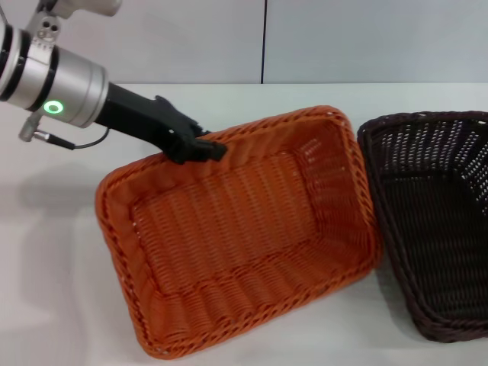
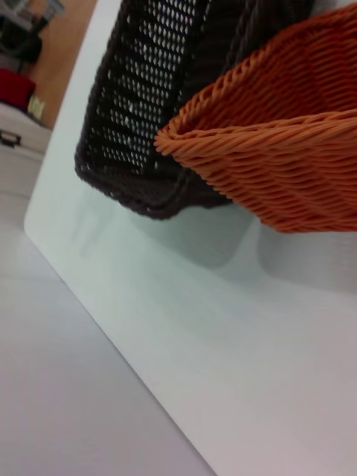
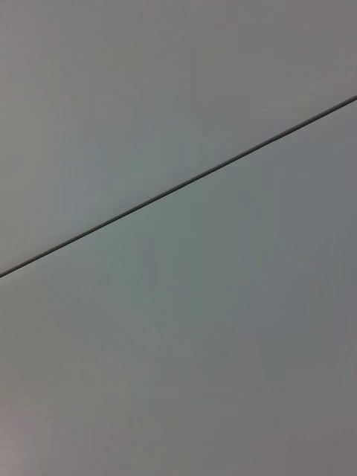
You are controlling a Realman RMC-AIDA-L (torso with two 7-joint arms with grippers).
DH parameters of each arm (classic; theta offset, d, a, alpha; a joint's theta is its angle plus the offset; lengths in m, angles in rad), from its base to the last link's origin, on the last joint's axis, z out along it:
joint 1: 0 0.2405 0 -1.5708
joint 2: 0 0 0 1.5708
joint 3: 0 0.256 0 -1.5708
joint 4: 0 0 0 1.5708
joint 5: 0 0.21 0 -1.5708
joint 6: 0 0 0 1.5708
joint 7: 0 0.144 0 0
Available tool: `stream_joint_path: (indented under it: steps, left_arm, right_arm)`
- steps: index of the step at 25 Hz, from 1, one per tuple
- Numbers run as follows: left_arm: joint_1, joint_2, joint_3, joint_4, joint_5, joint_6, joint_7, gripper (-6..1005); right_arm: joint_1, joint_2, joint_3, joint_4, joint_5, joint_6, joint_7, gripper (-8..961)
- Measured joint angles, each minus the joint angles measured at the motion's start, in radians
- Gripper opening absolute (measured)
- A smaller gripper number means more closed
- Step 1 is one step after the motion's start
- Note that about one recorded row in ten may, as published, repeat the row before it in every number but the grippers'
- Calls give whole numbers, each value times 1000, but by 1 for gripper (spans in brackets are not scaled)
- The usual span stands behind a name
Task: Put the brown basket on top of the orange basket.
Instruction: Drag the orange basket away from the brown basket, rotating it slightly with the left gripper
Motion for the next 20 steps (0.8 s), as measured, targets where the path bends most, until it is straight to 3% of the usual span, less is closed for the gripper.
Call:
stream_joint_path:
  steps: [8,18,20]
  left_arm:
    - [-32,-12,15,-22,-12,-15,27,247]
    - [5,-16,38,-16,-57,-104,9,271]
    - [14,-16,40,-11,-77,-118,10,388]
  right_arm:
    - [-7,1,0,3,0,-1,0,500]
    - [-8,2,0,10,0,-6,1,500]
    - [-8,2,0,10,0,-6,2,500]
